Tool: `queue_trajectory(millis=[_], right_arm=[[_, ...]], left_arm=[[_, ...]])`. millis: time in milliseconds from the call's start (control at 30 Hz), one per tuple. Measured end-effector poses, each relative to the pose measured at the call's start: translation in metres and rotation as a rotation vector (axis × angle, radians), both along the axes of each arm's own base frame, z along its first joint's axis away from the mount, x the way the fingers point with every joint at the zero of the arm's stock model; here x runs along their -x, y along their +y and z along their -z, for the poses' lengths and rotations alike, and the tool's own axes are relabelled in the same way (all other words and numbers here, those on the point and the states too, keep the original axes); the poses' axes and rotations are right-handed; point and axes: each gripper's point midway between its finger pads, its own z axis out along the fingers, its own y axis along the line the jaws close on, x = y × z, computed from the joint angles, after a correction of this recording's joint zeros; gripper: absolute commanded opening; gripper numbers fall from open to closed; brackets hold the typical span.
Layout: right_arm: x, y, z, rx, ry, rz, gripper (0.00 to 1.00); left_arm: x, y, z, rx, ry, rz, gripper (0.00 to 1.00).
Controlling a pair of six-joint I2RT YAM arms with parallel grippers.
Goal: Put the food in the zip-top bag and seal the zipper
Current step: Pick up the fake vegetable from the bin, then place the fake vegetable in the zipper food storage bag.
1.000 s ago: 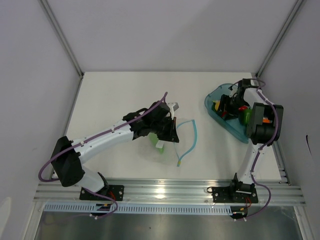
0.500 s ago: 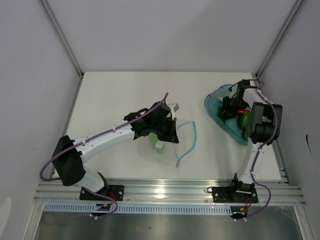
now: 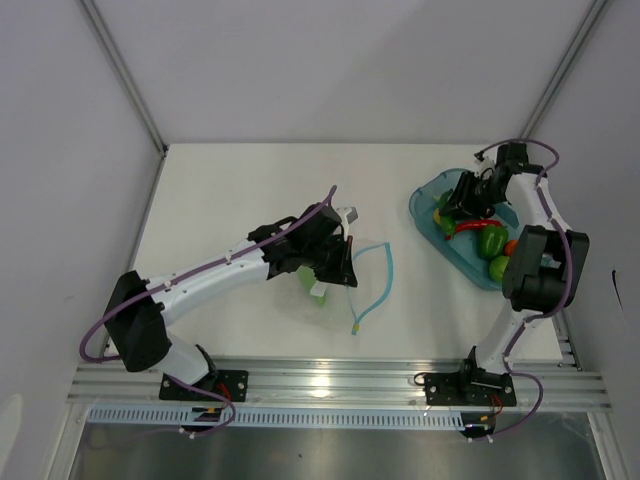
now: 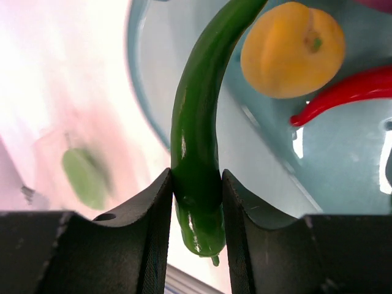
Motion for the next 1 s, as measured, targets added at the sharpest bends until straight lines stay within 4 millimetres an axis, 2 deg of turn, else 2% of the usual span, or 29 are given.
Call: queue_trajectory(millis=[167, 300, 467, 633, 700, 833, 1000], right_arm=[[0.015, 0.014, -0.022, -0.060, -0.031, 0.000, 0.16], [0.039, 0.032, -0.031, -0.081, -0.033, -0.014, 0.16], [0.077, 0.080, -0.065, -0.095, -0.103, -0.127, 0.15], [0.144, 0.138, -0.095, -0.148, -0.184, -0.307, 0.14], [0.174, 0.155, -0.096, -0.178, -0.183, -0.378, 0.13], [0.222, 0.174, -0.081, -0.199, -0.115, -0.470, 0.13], [0.257, 0.181, -0.070, -0.221, -0.063, -0.509, 0.13]], left_arm=[[0.000, 0.000, 0.000, 0.000, 0.000, 0.000, 0.01], [-0.001, -0.001, 0.002, -0.005, 0.003, 0.000, 0.01], [-0.008, -0.005, 0.001, -0.005, -0.004, 0.000, 0.01], [-0.023, -0.005, -0.005, 0.007, -0.017, -0.020, 0.00], [-0.030, -0.004, -0.006, 0.008, -0.022, -0.030, 0.01], [-0.039, -0.001, -0.008, 0.009, -0.025, -0.047, 0.01], [-0.039, 0.000, -0.007, 0.007, -0.023, -0.042, 0.01]])
